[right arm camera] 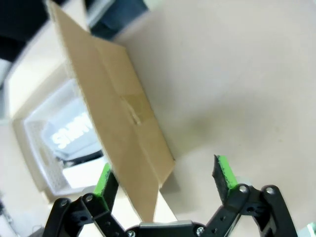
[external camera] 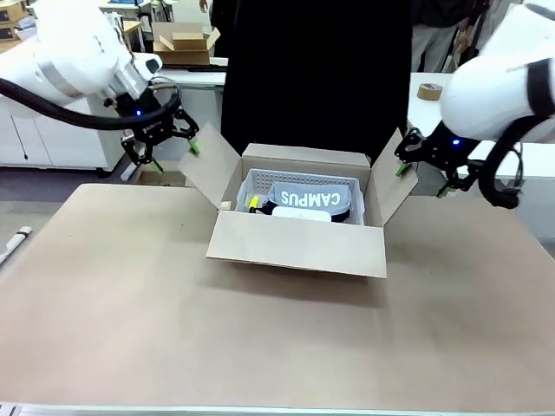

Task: Pack the gift set into the box.
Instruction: Lift both hands away from the flaps of the Package Box.

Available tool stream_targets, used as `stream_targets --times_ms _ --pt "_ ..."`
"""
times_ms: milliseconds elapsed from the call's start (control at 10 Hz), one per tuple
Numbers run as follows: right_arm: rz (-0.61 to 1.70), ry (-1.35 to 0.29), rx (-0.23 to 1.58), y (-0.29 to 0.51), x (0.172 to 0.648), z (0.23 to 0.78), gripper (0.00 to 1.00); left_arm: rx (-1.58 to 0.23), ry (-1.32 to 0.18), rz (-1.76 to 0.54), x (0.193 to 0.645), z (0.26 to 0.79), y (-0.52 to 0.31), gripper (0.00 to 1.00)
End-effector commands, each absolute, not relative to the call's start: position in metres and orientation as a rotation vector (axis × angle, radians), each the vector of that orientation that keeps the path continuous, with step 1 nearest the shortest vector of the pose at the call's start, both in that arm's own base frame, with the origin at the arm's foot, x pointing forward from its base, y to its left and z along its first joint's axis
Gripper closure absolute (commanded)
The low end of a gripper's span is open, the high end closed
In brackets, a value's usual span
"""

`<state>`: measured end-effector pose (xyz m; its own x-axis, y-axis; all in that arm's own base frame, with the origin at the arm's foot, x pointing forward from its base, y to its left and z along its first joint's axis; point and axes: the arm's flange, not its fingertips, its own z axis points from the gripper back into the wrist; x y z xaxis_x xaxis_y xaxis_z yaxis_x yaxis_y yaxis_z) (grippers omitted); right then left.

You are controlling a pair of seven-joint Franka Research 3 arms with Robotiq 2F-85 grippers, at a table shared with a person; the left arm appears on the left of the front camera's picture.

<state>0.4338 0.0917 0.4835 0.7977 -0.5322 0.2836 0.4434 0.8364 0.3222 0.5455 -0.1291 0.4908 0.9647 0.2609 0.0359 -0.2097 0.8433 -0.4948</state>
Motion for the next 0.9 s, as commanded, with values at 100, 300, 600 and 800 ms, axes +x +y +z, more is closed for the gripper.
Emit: stream_targets --times_ms 100,300,600,800 --pt "-0.276 -0.463 0.588 0.050 0.294 0.501 0.00 -0.766 0.011 0.089 0.477 0.554 -0.057 0.00" --pt "-0.253 -0.437 1.009 0.002 0.255 0.460 0.00 -0.958 0.170 0.039 0.475 0.534 -0.019 0.00" --pt "-0.373 -0.292 1.408 -0.057 0.288 0.392 0.00 -0.988 0.137 0.023 0.459 0.545 -0.013 0.00" --pt "-0.330 -0.545 1.061 -0.032 0.320 0.531 0.00 -0.988 0.137 0.023 0.459 0.545 -0.013 0.00"
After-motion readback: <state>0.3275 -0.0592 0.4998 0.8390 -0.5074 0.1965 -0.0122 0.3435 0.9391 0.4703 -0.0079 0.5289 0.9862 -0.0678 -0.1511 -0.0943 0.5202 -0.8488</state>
